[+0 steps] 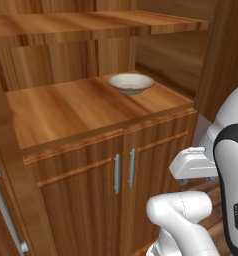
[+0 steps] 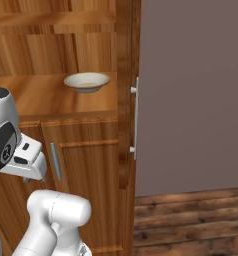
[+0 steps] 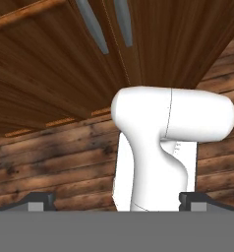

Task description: Move the bowls from the cabinet to the plates on the dining table.

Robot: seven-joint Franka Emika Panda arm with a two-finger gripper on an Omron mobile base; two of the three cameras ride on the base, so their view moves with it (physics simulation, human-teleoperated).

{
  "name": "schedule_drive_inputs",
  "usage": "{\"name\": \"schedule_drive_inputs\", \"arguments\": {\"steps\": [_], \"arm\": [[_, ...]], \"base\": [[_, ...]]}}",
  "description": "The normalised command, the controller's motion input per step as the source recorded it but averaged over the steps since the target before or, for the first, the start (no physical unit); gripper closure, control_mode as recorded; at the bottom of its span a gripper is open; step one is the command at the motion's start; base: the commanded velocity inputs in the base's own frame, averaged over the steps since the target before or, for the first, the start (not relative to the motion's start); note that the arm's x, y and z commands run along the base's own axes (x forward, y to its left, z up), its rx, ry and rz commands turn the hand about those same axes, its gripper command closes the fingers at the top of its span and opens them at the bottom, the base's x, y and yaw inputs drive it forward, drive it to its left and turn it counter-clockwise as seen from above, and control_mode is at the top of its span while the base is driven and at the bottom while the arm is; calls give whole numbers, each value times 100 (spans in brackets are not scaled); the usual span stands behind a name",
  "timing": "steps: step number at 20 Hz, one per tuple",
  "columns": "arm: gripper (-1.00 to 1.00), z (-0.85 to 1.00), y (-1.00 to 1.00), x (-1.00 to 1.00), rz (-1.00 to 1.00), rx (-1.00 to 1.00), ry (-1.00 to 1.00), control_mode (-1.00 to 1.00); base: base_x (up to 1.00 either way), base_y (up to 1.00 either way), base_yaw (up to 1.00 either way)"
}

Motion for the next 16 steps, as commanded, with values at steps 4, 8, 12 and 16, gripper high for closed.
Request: {"name": "schedule_drive_inputs", "arguments": {"steps": [4, 8, 12, 16], "arm": [[-100, 7, 4, 0, 1, 0, 0, -100], [-100, 36, 0, -16, 12, -3, -4, -100], [-100, 51, 0, -26, 14, -6, -13, -100], [-100, 48, 0, -11, 14, -8, -13, -100]], "base": [[0, 0, 0], [0, 0, 0], [0, 0, 0], [0, 0, 0]]}}
